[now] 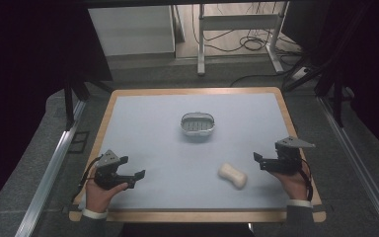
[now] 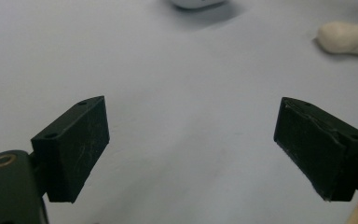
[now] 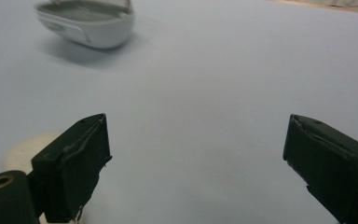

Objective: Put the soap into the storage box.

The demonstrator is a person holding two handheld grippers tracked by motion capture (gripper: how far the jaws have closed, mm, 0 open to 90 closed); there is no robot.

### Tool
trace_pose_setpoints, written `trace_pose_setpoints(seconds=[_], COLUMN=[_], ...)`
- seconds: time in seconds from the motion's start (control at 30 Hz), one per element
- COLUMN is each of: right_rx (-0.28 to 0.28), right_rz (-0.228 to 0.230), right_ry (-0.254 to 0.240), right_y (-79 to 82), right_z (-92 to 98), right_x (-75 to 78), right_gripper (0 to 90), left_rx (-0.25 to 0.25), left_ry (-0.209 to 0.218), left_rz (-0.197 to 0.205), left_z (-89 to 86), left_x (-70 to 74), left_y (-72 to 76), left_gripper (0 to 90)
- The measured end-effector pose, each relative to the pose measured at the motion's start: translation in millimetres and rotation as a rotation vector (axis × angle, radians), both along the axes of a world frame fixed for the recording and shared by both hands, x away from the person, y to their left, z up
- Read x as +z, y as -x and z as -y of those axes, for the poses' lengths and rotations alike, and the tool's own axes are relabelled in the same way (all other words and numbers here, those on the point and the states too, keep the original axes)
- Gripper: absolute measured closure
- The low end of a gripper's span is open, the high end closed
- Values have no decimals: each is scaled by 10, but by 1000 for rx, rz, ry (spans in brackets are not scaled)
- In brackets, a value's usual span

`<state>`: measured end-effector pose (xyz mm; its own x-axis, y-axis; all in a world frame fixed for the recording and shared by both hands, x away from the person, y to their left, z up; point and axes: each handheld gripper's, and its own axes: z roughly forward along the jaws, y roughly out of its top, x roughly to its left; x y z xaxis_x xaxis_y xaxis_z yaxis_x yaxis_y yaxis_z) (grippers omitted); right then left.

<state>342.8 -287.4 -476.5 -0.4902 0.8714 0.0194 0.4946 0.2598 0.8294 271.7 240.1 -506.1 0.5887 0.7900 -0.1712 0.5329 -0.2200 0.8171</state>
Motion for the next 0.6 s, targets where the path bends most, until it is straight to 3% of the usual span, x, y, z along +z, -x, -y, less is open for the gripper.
trace_pose_setpoints(seconds=[0.13,0.23,0.27,0.4,0.5,0.6], right_rx=[3,12,17,33,45,52], right_rz=[-5,-3,-6,-33,-47,-34], right_ry=[28,44,50,78,89,112], right_y=[-1,-21,-35,-91,-116,-78], right_z=[-39,-78,-95,-174,-233,-251], right_x=[-18,-9,-8,-54,-49,-36], right_gripper=[97,102,103,112,117,128], left_rx=[7,-1,-18,-2,-7,5], left_ry=[-16,17,53,18,53,41], left_rz=[-1,4,10,25,13,8], left_z=[-8,-10,-19,-43,-53,-66], left_x=[-6,16,29,20,45,45], left_y=[-11,0,10,-8,-31,-62], left_gripper=[99,101,102,102,103,103])
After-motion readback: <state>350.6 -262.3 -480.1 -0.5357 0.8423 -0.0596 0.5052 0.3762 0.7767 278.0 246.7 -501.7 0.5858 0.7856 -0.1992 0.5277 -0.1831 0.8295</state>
